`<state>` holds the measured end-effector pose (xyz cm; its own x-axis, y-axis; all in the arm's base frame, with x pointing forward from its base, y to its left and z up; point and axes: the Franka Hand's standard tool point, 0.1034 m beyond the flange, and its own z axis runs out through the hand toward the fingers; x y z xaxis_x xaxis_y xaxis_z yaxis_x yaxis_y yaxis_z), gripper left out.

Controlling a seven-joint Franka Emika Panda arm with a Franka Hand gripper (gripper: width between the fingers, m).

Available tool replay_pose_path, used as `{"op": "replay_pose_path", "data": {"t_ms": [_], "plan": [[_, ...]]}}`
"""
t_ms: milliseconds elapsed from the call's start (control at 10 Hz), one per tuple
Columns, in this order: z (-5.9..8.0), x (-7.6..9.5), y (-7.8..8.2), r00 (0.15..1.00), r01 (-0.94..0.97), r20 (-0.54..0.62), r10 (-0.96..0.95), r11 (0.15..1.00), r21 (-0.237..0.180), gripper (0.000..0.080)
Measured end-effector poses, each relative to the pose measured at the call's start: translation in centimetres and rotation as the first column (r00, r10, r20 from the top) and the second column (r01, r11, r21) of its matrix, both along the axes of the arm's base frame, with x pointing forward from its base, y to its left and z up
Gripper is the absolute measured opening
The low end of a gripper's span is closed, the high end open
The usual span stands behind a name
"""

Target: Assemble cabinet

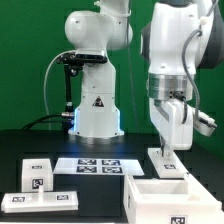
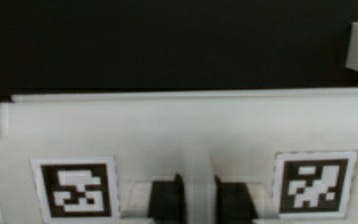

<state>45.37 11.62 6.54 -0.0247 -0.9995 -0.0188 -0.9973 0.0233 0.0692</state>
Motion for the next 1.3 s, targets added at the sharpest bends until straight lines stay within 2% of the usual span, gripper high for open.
{"op": "replay_pose_path", "data": {"t_ms": [200,400,700,1300], "plan": [[-0.2,-0.1,0.8,1.000,0.022,-0.001,-0.022,0.999,-0.033,0.0066],[-0.2,-0.1,0.7,1.000,0.019,-0.001,-0.020,0.999,-0.027,0.0066],[0.9,0.5,-0.4,0.998,0.054,-0.024,-0.055,0.998,-0.019,0.0066],[0.6,0.7,-0.4,0.999,0.040,0.030,-0.040,0.999,-0.029,0.0066]]}}
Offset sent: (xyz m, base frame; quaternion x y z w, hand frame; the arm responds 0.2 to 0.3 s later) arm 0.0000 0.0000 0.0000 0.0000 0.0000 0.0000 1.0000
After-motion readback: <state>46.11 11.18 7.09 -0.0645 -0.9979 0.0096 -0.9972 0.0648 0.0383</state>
